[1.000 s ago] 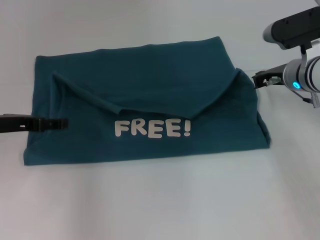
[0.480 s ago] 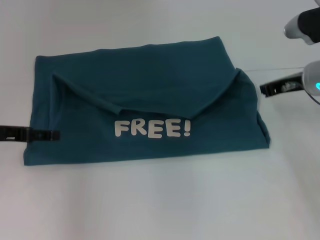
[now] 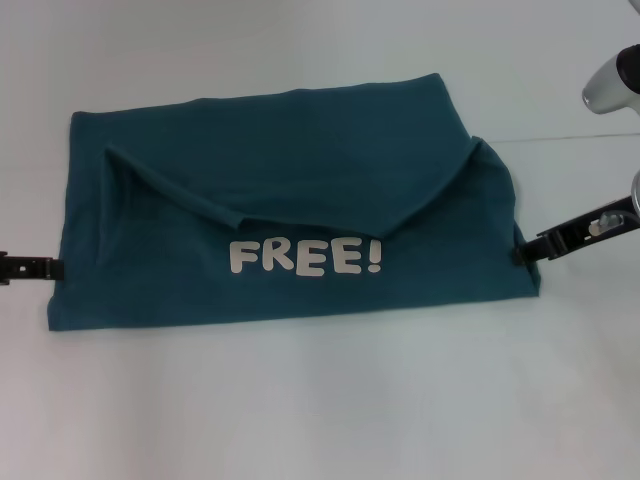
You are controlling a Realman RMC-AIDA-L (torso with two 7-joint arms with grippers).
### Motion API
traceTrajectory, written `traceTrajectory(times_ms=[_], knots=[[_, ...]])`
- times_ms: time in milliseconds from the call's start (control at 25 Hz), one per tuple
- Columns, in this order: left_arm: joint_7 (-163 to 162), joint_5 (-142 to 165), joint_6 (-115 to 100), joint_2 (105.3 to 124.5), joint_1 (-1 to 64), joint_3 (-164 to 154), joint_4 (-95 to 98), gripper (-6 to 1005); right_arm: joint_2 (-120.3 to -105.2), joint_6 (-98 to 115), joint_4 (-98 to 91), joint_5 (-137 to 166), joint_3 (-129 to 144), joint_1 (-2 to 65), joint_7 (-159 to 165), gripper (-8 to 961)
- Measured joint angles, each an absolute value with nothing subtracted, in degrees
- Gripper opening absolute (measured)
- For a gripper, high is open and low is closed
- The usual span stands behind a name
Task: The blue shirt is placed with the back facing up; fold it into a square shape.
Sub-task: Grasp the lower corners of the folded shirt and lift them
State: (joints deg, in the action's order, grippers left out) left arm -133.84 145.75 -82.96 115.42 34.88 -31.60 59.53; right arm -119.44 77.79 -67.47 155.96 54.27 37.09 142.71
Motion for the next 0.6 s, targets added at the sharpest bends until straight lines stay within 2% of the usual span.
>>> traceTrajectory(times_ms=[160,480,600], knots=[[-135.92,148.82,-82.60,115.49,35.65,-31.34,59.56,908,-119.41,81.34,-69.51,156.09,54.53,36.83,142.30,644],[-136.93,150.90,-82.55,115.74,35.69,-30.19,59.28,902,-119.28,82.61,-70.91,158.44,54.81,37.73,142.29,798],[-136.62,151.41,-82.38,115.98,35.55,-30.73,58.99,900,-119.43,82.68,-70.78,158.61,55.33,38.07,142.21,798]])
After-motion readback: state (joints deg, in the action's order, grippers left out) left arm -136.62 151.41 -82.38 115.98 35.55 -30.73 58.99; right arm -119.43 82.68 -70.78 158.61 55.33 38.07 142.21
